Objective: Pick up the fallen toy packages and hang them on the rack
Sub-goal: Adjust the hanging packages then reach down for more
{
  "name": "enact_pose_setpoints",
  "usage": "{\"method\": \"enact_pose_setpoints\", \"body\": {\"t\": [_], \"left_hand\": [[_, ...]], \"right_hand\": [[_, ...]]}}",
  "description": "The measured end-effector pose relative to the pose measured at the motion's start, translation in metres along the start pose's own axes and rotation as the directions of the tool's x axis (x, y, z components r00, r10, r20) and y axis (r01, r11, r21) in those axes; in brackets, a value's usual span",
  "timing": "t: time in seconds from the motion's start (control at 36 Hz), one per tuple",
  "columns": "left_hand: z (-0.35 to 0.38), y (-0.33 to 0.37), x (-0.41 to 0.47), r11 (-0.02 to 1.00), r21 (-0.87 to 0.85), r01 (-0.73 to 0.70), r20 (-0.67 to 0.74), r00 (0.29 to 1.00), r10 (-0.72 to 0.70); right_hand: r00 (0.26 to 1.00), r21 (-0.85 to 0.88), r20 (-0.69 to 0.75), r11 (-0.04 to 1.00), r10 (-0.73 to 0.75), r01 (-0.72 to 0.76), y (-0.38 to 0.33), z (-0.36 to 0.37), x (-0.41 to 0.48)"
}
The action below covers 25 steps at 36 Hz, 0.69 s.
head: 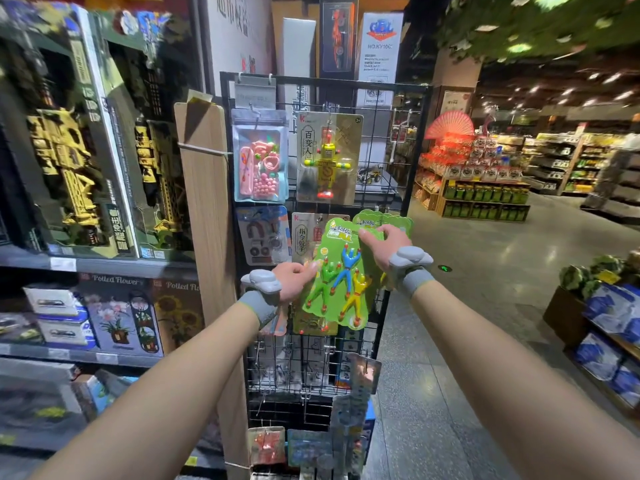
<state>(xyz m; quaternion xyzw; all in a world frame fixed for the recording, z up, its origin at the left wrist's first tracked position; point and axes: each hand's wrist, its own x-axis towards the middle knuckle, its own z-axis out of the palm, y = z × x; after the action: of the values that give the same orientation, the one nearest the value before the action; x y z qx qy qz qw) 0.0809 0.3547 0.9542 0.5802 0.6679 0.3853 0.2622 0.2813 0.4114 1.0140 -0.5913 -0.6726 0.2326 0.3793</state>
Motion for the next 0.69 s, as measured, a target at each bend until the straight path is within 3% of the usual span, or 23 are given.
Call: {"method": "enact_pose_setpoints", "body": {"t": [0.36, 0.69], "left_hand": [[-0.013, -0.026, 0.009, 0.994, 0.019, 0.103, -0.061, 0.993, -0.102], [-0.014, -0.031, 0.012, 0.992, 0.084, 0.092, -0.014, 0.996, -0.091]], "right_hand": [[0.995, 0.026, -0.098, 0.999, -0.025, 0.028, 0.000, -0.007, 0.011], [0.976, -0.003, -0.178, 0.992, -0.125, 0.127, 0.017, -0.032, 0.022]]}}
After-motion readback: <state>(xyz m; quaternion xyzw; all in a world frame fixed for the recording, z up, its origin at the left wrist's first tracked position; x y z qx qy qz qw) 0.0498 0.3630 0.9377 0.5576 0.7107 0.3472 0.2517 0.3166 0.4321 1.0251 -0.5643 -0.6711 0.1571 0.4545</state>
